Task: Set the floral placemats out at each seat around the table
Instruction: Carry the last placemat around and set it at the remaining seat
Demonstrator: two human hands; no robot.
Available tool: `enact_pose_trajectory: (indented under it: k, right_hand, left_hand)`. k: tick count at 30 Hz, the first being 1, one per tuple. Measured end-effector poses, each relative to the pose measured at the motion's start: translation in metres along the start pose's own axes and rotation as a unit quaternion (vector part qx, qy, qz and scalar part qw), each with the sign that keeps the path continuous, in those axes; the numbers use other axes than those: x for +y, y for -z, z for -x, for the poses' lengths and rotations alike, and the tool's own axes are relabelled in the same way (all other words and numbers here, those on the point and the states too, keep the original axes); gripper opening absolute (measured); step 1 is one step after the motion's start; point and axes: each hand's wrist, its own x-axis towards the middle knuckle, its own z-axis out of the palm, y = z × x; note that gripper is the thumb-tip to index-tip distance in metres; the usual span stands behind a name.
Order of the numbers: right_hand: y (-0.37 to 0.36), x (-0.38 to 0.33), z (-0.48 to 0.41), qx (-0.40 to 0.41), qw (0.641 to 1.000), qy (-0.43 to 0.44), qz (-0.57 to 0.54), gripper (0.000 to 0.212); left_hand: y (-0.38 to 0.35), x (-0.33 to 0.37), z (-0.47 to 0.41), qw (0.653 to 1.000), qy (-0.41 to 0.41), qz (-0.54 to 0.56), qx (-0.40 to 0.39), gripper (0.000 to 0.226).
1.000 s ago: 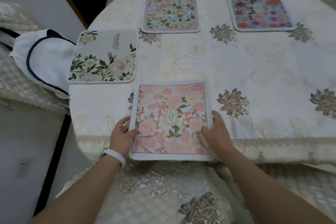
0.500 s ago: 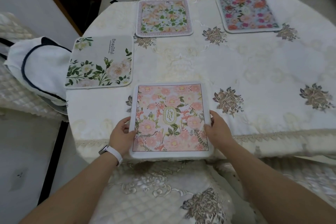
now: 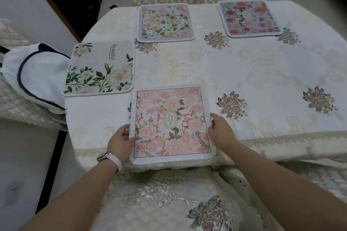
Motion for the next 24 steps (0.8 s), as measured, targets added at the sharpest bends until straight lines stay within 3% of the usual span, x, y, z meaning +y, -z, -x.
enact_pose_trajectory:
  k: [3, 6, 11, 14, 24]
  right_hand:
    - [0.0, 0.005, 0.007, -0.037, 0.995, 0.017, 0.087, 0.053]
    - [0.0, 0.015, 0.021, -0.052, 0.982, 0.054, 0.175, 0.067]
    - [0.0, 0.039, 0.04, -0.115, 0.957, 0.091, 0.251, 0.085]
    - [0.001, 0.045, 0.048, -0.139, 0.948, 0.113, 0.263, 0.092]
    - [0.0, 0.052, 0.056, -0.097, 0.951, 0.139, 0.258, 0.083]
  left_hand:
    - [0.004, -0.005, 0.001, 0.995, -0.044, -0.087, -0.015, 0.045]
    - [0.011, -0.022, 0.007, 0.961, -0.103, -0.253, -0.037, 0.057]
    - [0.02, -0.035, 0.03, 0.908, -0.171, -0.363, -0.12, 0.112]
    - [0.02, -0.036, 0.033, 0.897, -0.186, -0.376, -0.135, 0.137]
    - [0.018, -0.04, 0.032, 0.907, -0.204, -0.35, -0.118, 0.127]
